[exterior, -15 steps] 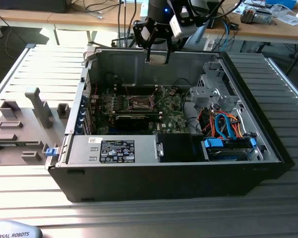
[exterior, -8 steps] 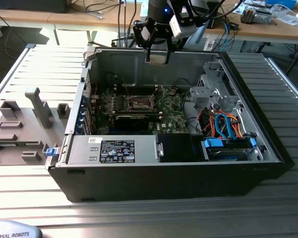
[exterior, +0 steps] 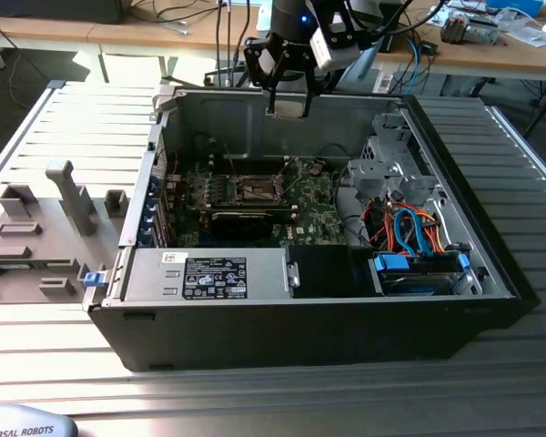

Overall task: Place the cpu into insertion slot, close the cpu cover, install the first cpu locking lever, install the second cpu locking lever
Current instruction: 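Place the cpu into insertion slot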

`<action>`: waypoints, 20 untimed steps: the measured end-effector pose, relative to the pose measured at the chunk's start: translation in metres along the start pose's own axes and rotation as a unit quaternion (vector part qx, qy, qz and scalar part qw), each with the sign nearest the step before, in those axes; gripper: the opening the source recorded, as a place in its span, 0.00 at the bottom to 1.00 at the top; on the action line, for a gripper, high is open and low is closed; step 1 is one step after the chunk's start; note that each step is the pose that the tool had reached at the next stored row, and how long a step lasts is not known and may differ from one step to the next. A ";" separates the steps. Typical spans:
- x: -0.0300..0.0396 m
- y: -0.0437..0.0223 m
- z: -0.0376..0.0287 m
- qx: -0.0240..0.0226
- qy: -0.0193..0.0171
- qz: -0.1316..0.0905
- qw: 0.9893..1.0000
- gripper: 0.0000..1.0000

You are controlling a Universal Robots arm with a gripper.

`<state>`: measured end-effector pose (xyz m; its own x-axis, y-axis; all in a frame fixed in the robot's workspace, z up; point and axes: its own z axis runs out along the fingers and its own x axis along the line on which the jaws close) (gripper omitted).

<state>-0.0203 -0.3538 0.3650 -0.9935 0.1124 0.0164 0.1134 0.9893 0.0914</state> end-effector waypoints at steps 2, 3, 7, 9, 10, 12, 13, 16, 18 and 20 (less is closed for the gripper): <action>0.0000 0.0000 0.0001 0.000 0.000 0.001 1.000 0.54; 0.0000 0.0000 0.0001 0.000 0.000 0.001 1.000 0.54; 0.0000 0.0000 0.0001 0.000 0.000 0.003 1.000 0.54; 0.0000 0.0000 0.0002 0.000 0.000 0.005 1.000 0.54; 0.0000 0.0000 0.0002 0.000 -0.001 0.007 1.000 0.54; 0.0000 0.0000 0.0002 0.000 -0.001 0.009 1.000 0.54; 0.0000 0.0000 0.0003 0.000 -0.001 0.010 1.000 0.54; 0.0000 0.0000 0.0003 0.000 -0.001 0.014 1.000 0.54; 0.0000 0.0000 0.0003 0.000 -0.001 0.016 1.000 0.54; 0.0000 0.0000 0.0003 0.000 -0.002 0.019 1.000 0.54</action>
<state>-0.0203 -0.3538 0.3647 -0.9886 0.1500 0.0165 0.1508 0.9843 0.0913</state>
